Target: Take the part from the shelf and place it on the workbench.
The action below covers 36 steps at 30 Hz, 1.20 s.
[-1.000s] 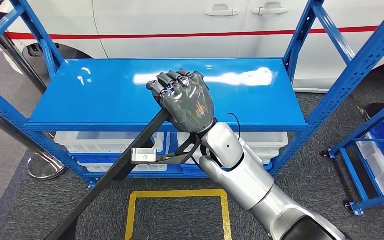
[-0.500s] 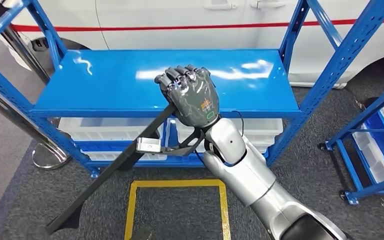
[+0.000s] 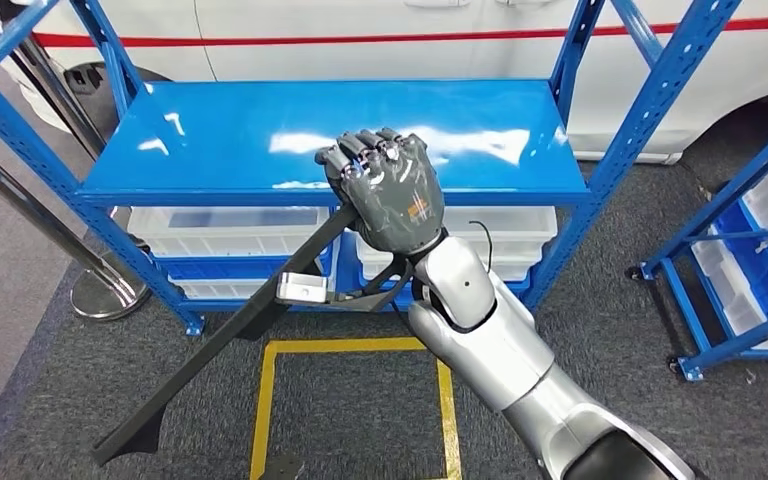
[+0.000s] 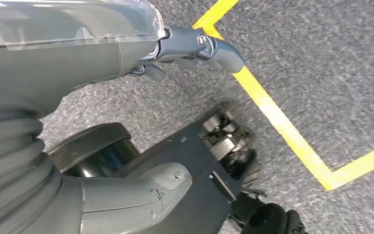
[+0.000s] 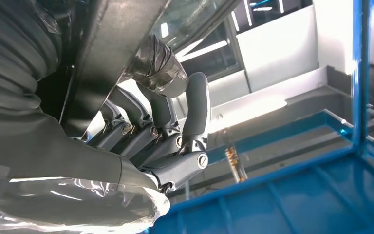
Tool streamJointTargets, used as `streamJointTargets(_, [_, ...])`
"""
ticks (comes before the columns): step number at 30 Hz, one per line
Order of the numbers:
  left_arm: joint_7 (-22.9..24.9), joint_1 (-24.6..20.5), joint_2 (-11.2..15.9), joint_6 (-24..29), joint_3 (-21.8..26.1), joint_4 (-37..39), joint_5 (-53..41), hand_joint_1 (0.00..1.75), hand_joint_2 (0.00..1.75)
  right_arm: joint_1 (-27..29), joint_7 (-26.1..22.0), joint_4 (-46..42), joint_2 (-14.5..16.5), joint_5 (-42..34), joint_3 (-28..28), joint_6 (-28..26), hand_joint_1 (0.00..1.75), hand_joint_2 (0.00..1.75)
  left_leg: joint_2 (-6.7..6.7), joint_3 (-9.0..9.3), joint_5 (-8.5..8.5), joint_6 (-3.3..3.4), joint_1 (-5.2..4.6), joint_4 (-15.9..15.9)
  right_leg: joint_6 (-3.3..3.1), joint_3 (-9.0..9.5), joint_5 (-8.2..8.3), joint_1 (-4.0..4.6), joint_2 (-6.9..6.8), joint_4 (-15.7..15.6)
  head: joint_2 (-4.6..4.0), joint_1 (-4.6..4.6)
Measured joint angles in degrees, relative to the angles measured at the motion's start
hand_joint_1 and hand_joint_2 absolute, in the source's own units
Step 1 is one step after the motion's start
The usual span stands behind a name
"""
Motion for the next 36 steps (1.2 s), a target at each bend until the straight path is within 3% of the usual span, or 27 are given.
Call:
streamJointTargets(2, [0.0,0.0,0.0,0.0,0.0,0.0,0.0,0.0,1.75,0.0,0.0,0.0,0.0,0.0,0.0,0.0,1.75,1.75,-0.06,-0.31,0.29,-0.74,0.26,0.1,-0.96,-0.51,0.89,0.04,-0.06,-0.3,0.0,0.01])
streamJointTargets(3, [0.0,0.0,0.0,0.0,0.0,0.0,0.0,0.0,1.75,0.0,0.0,0.0,0.0,0.0,0.0,0.0,1.75,1.75,-0.1,-0.76,-0.71,-1.06,0.41,0.8,-1.48,-0.9,1.52,0.03,-0.16,-0.5,0.0,-0.02])
streamJointTargets(6, [0.0,0.1,0.0,0.0,0.0,0.0,-0.1,0.0,1.75,-0.1,0.0,0.0,0.0,0.0,0.0,0.0,1.75,1.75,-0.15,-3.36,-8.51,-1.75,0.64,9.2,-2.43,-2.93,3.48,-0.02,-0.35,-0.8,0.0,-0.08])
streamJointTargets(7, [0.0,0.0,0.0,0.0,0.0,0.0,-0.1,0.0,1.75,0.0,0.0,0.0,0.0,0.0,0.0,0.0,1.75,1.75,-0.15,-4.01,-10.48,-1.85,0.67,12.6,-2.52,-3.76,4.1,0.03,-0.37,-0.8,0.0,-0.08])
streamJointTargets(8, [0.0,0.0,0.0,0.0,0.0,0.0,-0.1,0.0,1.75,0.0,0.0,0.0,0.0,0.0,0.0,0.0,1.75,1.75,-0.15,-4.08,-11.17,-1.86,0.67,14.9,-2.5,-4.61,4.73,0.08,-0.37,-0.8,0.0,-0.08])
streamJointTargets(9, [0.0,0.0,0.0,0.0,0.0,0.0,-0.1,0.0,1.75,0.0,-0.1,0.0,0.0,0.0,0.0,0.0,1.75,1.75,-0.16,-3.32,-10.64,-1.78,0.66,15.6,-2.46,-5.46,5.36,0.12,-0.37,-0.8,0.0,-0.09])
streamJointTargets(11, [0.0,0.0,0.0,0.0,0.0,0.0,-0.2,0.0,1.75,0.0,-0.1,0.0,0.0,0.0,0.0,0.0,1.75,1.75,-0.16,0.0,-8.09,-1.51,0.61,12.8,-2.33,-6.89,6.46,0.16,-0.35,-0.7,0.0,-0.09])
streamJointTargets(13, [0.0,-0.1,0.0,0.0,0.0,0.0,-0.2,0.0,1.75,0.0,-0.1,0.0,0.0,0.0,0.0,0.0,1.75,1.75,-0.16,2.24,-6.73,-1.35,0.57,10.1,-2.25,-7.47,6.92,0.16,-0.33,-0.7,0.0,-0.09])
streamJointTargets(17, [0.0,-0.1,0.0,0.0,0.0,0.0,-0.2,0.0,1.75,0.0,-0.1,0.0,0.0,0.0,0.0,0.0,1.75,1.75,-0.16,2.64,-6.61,-1.32,0.56,9.6,-2.23,-7.53,6.99,0.16,-0.32,-0.6,0.0,-0.09])
streamJointTargets(20, [0.0,-0.1,0.0,0.0,0.0,0.0,-0.2,0.0,1.75,0.0,-0.1,0.0,0.0,0.0,0.0,0.0,1.75,1.75,-0.17,3.99,-6.39,-1.2,0.52,7.9,-2.17,-7.71,7.21,0.16,-0.3,-0.6,0.0,-0.09])
streamJointTargets(22, [0.0,-0.4,0.0,0.0,0.0,0.0,-0.2,0.0,1.75,-0.1,-0.1,0.0,0.0,0.0,-0.1,0.0,1.75,1.75,-0.21,7.15,-7.39,-0.87,0.29,3.4,-1.89,-8.05,7.66,0.23,-0.29,-0.6,0.0,-0.09])
streamJointTargets(23, [0.0,-0.5,0.0,0.1,0.0,0.0,-0.2,0.0,1.75,-0.2,-0.2,0.0,0.1,0.0,-0.1,0.0,1.75,1.75,-0.24,8.29,-7.65,-0.49,0.05,1.2,-1.43,-8.13,8.46,0.18,-0.35,-0.9,0.0,-0.09])
streamJointTargets(24, [0.0,-0.7,-0.1,0.2,0.0,0.0,-0.2,0.0,1.75,-0.4,-0.3,0.0,0.1,0.0,-0.2,0.0,1.75,1.75,-0.14,8.37,-6.86,0.24,-0.06,-1.0,-0.73,-9.33,6.02,0.1,-0.33,2.3,0.0,-0.08])
streamJointTargets(26, [0.0,-0.9,-0.2,0.3,0.0,0.0,-0.2,0.0,1.75,-0.7,-0.5,0.0,0.2,0.0,-0.3,0.1,1.75,1.75,0.11,5.49,-3.66,1.39,-0.08,-2.0,0.55,-11.47,1.12,-0.18,-0.28,10.5,0.0,-0.06])
streamJointTargets(27, [0.0,-1.0,-0.2,0.3,0.0,0.0,-0.2,0.0,1.75,-0.8,-0.6,0.0,0.1,0.0,-0.4,0.1,1.75,1.75,0.25,3.82,-2.12,1.68,0.03,-2.1,0.87,-11.99,-1.27,-0.25,-0.22,14.5,0.0,-0.05])
streamJointTargets(28, [0.0,-1.0,-0.2,0.3,0.0,0.0,-0.2,0.0,1.75,-0.8,-0.6,0.1,0.1,0.0,-0.4,0.1,1.75,1.75,0.26,2.83,-1.51,1.54,0.04,-1.9,0.92,-10.56,-0.04,-0.3,-0.23,14.0,0.0,-0.05])
streamJointTargets(29, [0.0,-1.0,-0.2,0.3,0.0,0.0,-0.2,0.0,1.75,-0.8,-0.6,0.1,0.1,0.0,-0.4,0.1,1.75,1.75,0.25,1.94,-0.98,1.35,0.06,-1.7,0.89,-8.09,1.28,-0.34,-0.24,11.6,0.0,-0.05])
streamJointTargets(31, [0.0,-1.0,-0.2,0.3,0.1,0.0,-0.2,0.0,1.75,-0.9,-0.6,0.0,0.2,0.0,-0.4,0.1,1.75,1.75,0.21,0.47,-0.16,0.81,0.04,-1.0,0.54,-2.27,1.25,-0.21,-0.18,4.1,0.0,-0.1])
streamJointTargets(32, [0.0,-1.0,-0.2,0.3,0.1,0.0,-0.2,0.0,1.75,-1.0,-0.6,0.0,0.2,0.1,-0.4,0.1,1.75,1.75,0.19,0.09,0.22,0.48,0.03,-0.8,0.27,-0.46,0.67,-0.05,-0.13,1.3,0.0,-0.1])
streamJointTargets(33, [0.0,-1.0,-0.2,0.3,0.1,0.0,-0.1,0.0,1.75,-1.0,-0.6,0.0,0.3,0.1,-0.4,0.1,1.75,1.75,0.17,-0.16,0.63,0.11,0.03,-0.7,-0.04,0.39,0.07,0.15,-0.07,-0.3,0.0,-0.11])
streamJointTargets(35, [0.0,-1.0,-0.3,0.3,0.1,0.0,-0.1,0.0,1.75,-1.1,-0.6,0.0,0.3,0.1,-0.4,0.1,1.75,1.75,0.12,-0.41,1.33,-0.61,0.2,-0.9,-0.83,0.15,0.82,0.28,-0.14,-1.1,0.0,-0.07])
streamJointTargets(36, [0.0,-1.0,-0.3,0.3,0.1,0.0,-0.1,0.0,1.75,-1.1,-0.6,0.0,0.3,0.1,-0.4,0.1,1.75,1.75,0.05,-0.75,0.79,-0.93,0.32,-0.6,-1.3,-0.1,1.38,0.2,-0.24,-1.4,0.0,-0.08])
